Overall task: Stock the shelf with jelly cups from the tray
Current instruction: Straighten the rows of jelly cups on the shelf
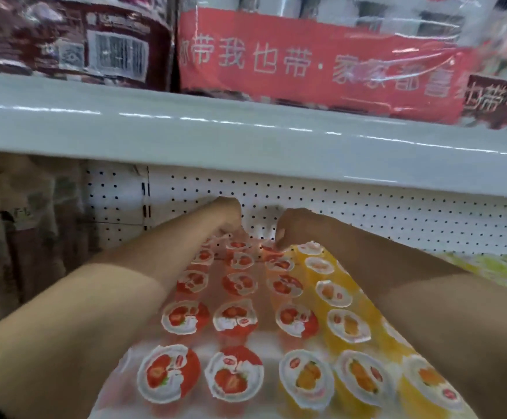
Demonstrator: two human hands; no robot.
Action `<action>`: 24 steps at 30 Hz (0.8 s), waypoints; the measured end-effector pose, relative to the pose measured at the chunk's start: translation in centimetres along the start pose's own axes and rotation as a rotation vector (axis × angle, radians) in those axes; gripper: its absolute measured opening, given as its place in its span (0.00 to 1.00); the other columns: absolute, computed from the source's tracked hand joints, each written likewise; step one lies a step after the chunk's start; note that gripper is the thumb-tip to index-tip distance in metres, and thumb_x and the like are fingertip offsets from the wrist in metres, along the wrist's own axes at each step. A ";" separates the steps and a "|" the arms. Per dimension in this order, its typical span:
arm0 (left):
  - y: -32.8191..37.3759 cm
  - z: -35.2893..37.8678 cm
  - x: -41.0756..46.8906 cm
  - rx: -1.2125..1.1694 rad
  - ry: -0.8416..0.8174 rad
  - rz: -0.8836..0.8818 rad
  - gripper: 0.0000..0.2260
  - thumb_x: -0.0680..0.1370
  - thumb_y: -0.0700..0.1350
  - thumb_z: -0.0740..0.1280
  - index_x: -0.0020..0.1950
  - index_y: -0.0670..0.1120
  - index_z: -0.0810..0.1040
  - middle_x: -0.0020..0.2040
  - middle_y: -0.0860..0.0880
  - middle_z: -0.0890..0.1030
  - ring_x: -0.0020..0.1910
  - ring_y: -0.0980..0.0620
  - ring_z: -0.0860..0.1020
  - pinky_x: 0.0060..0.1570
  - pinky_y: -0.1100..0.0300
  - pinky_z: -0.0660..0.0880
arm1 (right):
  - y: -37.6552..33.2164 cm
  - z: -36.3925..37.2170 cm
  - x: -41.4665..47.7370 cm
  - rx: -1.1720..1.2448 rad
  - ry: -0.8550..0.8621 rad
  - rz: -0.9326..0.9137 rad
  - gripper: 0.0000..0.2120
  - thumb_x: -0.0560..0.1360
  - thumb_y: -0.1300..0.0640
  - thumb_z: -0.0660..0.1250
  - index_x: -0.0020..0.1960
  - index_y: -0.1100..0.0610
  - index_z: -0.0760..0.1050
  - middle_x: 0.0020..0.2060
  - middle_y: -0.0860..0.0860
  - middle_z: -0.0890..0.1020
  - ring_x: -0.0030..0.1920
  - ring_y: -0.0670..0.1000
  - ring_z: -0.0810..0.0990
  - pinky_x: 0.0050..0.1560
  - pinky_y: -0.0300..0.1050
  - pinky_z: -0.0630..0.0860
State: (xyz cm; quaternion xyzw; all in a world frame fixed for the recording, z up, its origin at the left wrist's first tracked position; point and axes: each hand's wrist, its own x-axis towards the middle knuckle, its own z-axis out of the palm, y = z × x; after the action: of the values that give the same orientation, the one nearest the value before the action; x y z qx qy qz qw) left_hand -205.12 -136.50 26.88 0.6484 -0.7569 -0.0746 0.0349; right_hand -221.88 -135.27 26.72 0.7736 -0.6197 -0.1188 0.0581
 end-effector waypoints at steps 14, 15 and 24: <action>1.9 1.1 1.4 0.258 -0.123 -0.053 0.22 0.76 0.59 0.69 0.59 0.43 0.81 0.53 0.49 0.82 0.53 0.50 0.80 0.50 0.60 0.74 | 0.4 1.2 2.4 0.082 0.073 -0.020 0.24 0.72 0.43 0.72 0.63 0.55 0.77 0.55 0.51 0.81 0.54 0.53 0.79 0.57 0.49 0.78; 2.0 0.9 1.2 0.250 -0.117 -0.050 0.23 0.75 0.59 0.69 0.59 0.42 0.81 0.55 0.48 0.82 0.53 0.50 0.80 0.50 0.60 0.74 | 0.8 1.2 2.3 0.092 0.077 -0.024 0.22 0.72 0.43 0.72 0.61 0.55 0.78 0.53 0.51 0.81 0.53 0.53 0.79 0.56 0.49 0.78; 1.5 -1.3 -2.6 -0.064 -0.190 -0.008 0.25 0.69 0.51 0.78 0.59 0.38 0.79 0.60 0.43 0.81 0.49 0.48 0.83 0.54 0.55 0.80 | 1.2 -0.8 -1.9 0.119 -0.058 -0.121 0.17 0.69 0.40 0.73 0.41 0.55 0.81 0.38 0.46 0.80 0.42 0.49 0.79 0.44 0.43 0.76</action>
State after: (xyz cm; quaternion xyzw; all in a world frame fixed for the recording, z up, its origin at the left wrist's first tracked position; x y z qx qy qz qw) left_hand -205.97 -133.82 28.50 0.6401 -0.7512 -0.1602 -0.0165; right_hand -223.23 -133.70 27.97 0.8080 -0.5792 -0.1074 -0.0131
